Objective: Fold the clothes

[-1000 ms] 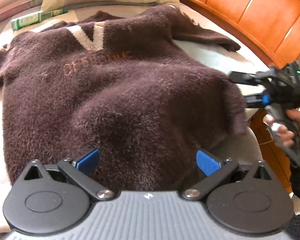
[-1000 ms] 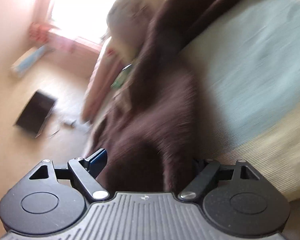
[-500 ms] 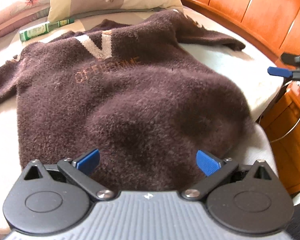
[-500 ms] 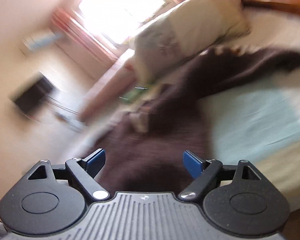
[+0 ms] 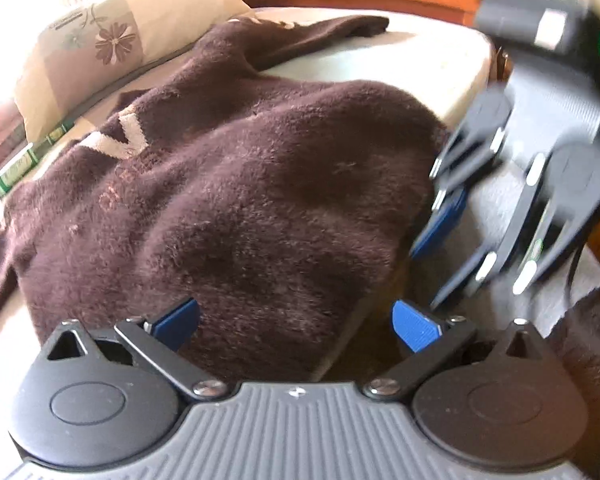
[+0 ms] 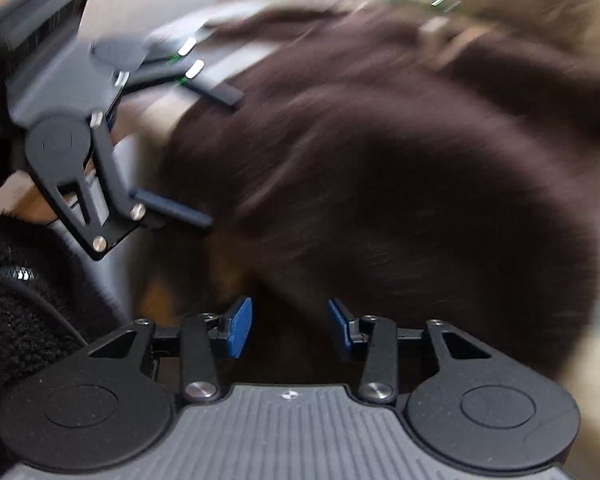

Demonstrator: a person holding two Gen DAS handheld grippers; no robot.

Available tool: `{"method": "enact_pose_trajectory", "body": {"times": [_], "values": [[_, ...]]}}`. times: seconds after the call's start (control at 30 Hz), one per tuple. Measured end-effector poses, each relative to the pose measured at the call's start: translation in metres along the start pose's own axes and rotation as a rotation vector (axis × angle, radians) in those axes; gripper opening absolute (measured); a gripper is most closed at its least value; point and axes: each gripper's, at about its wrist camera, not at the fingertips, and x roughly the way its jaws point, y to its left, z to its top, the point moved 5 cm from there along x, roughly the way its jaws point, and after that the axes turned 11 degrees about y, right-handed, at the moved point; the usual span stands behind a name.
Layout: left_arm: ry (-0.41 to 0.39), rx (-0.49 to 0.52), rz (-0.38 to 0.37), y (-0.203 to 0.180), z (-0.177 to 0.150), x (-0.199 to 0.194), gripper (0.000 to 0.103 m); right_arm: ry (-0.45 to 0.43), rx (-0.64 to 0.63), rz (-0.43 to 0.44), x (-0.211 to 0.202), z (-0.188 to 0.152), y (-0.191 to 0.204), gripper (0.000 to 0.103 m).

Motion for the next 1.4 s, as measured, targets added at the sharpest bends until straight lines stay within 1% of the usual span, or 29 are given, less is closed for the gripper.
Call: {"method": "enact_pose_trajectory", "body": {"times": [0.03,0.1,0.13,0.23,0.33,0.37,0.4,0.43,0.53,0.6,0.63,0.73,0.8,0.87,1.03,1.07,1.13,1.2,1.27,1.37,1.4], "values": [[-0.006,-0.012,-0.007,0.0,-0.001,-0.001,0.102,0.024,-0.007,0.012,0.011,0.002,0.006,0.048],[-0.018,-0.036,-0.02,0.001,-0.003,-0.003,0.102,0.047,-0.001,-0.04,0.033,0.011,0.009,0.044],[-0.025,-0.043,-0.022,0.001,-0.004,-0.005,0.102,0.038,0.009,-0.06,0.037,0.017,0.008,0.039],[-0.057,-0.038,-0.031,0.001,-0.011,-0.019,0.102,-0.051,0.027,-0.061,0.016,0.033,0.01,0.038],[-0.074,-0.055,-0.113,0.0,-0.018,-0.023,0.102,-0.182,0.002,-0.134,-0.021,0.046,0.013,0.039],[-0.075,-0.063,-0.16,-0.002,-0.018,-0.023,0.102,-0.209,0.009,-0.166,-0.027,0.051,0.009,0.041],[-0.091,-0.082,-0.254,-0.005,-0.017,-0.023,0.102,-0.236,0.017,-0.197,-0.033,0.055,0.005,0.044],[-0.109,-0.102,-0.351,-0.008,-0.016,-0.023,0.102,-0.244,0.028,-0.224,-0.033,0.06,-0.001,0.044],[-0.11,-0.137,-0.482,-0.014,-0.009,-0.01,0.102,-0.226,0.068,-0.232,-0.024,0.073,-0.02,0.044],[-0.078,-0.136,-0.46,-0.017,-0.005,-0.001,0.102,-0.212,0.104,-0.222,-0.02,0.075,-0.028,0.044],[-0.07,-0.129,-0.477,-0.018,-0.004,0.001,0.102,-0.207,0.116,-0.218,-0.02,0.075,-0.031,0.044],[-0.045,-0.126,-0.547,-0.021,-0.001,0.007,0.102,-0.215,0.094,-0.189,-0.031,0.069,-0.026,0.044],[-0.016,-0.102,-0.533,-0.027,0.002,0.012,0.102,-0.188,0.085,-0.167,-0.036,0.056,-0.023,0.044],[-0.01,-0.112,-0.502,-0.027,0.001,0.015,0.102,-0.15,0.084,-0.128,-0.038,0.042,-0.02,0.044],[0.001,-0.139,-0.425,-0.026,-0.002,0.023,0.102,-0.04,0.107,-0.019,-0.013,0.006,-0.011,0.044],[0.003,-0.145,-0.41,-0.026,-0.003,0.024,0.102,-0.033,0.12,-0.023,-0.006,0.003,-0.011,0.044],[0.007,-0.156,-0.379,-0.025,-0.005,0.027,0.102,-0.053,0.147,-0.046,0.003,0.003,-0.012,0.043],[0.011,-0.167,-0.348,-0.025,-0.006,0.03,0.102,-0.124,0.141,-0.095,0.0,0.007,-0.011,0.043],[-0.024,-0.161,-0.304,-0.02,-0.008,0.02,0.102,-0.166,0.086,-0.146,-0.006,0.012,-0.004,0.043],[-0.05,-0.141,-0.212,-0.009,-0.009,0.012,0.102,-0.228,0.002,-0.223,-0.015,0.02,0.008,0.044],[-0.039,-0.14,-0.184,-0.005,-0.01,0.014,0.102,-0.222,-0.026,-0.238,-0.013,0.022,0.011,0.044]]}}
